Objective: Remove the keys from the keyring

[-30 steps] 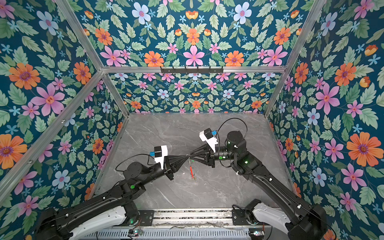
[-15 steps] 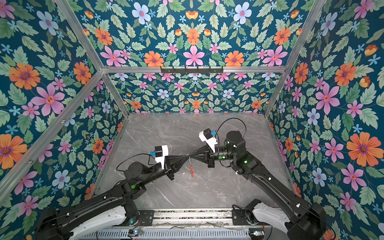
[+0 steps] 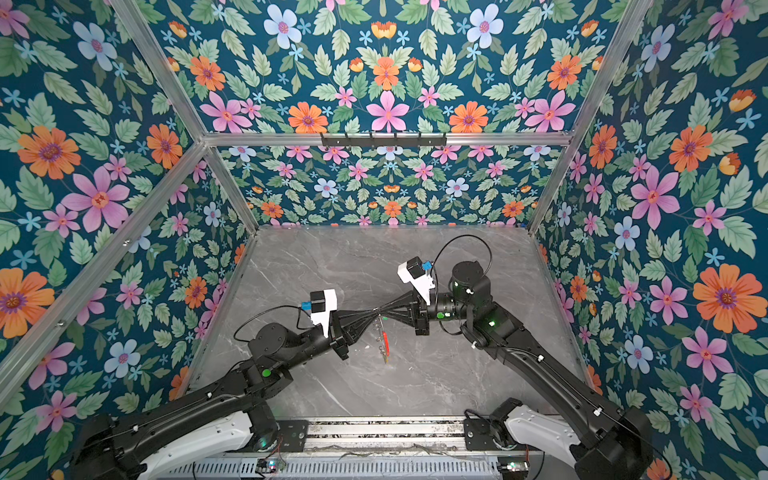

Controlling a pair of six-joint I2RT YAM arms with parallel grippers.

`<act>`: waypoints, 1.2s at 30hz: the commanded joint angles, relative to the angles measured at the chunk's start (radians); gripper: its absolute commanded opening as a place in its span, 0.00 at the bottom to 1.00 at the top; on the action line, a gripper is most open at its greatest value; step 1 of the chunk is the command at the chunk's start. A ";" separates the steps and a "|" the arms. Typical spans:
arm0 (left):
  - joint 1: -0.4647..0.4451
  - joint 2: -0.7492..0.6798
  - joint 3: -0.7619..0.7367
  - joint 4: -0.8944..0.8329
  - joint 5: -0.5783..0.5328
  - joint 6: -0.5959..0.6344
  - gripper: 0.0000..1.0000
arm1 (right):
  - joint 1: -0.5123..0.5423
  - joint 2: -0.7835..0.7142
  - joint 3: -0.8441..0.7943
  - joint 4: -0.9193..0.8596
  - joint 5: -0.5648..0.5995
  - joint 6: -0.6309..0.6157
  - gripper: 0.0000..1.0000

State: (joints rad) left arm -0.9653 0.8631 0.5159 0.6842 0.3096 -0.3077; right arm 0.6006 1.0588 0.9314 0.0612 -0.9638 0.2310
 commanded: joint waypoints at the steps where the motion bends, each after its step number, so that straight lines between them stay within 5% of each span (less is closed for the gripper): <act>1: 0.001 -0.017 0.018 -0.030 -0.021 -0.010 0.31 | 0.001 -0.004 0.020 -0.056 0.028 -0.039 0.00; 6: 0.030 -0.060 0.038 -0.140 0.017 -0.052 0.38 | -0.001 0.004 0.076 -0.219 0.085 -0.119 0.00; 13: 0.174 -0.014 0.137 -0.293 0.276 -0.125 0.39 | -0.001 0.040 0.171 -0.422 0.126 -0.225 0.00; 19: 0.180 0.045 0.233 -0.422 0.398 -0.096 0.34 | 0.000 0.065 0.231 -0.521 0.167 -0.281 0.00; 26: 0.180 0.097 0.301 -0.520 0.420 -0.069 0.24 | 0.001 0.077 0.252 -0.551 0.173 -0.297 0.00; 33: 0.180 0.114 0.331 -0.561 0.400 -0.047 0.28 | 0.005 0.078 0.263 -0.562 0.171 -0.305 0.00; 36: 0.179 0.139 0.350 -0.572 0.421 -0.047 0.20 | 0.014 0.086 0.276 -0.578 0.181 -0.316 0.00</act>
State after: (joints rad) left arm -0.7860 0.9894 0.8520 0.1242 0.7055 -0.3733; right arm 0.6071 1.1416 1.1957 -0.5182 -0.7811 -0.0643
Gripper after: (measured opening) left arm 0.205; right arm 0.050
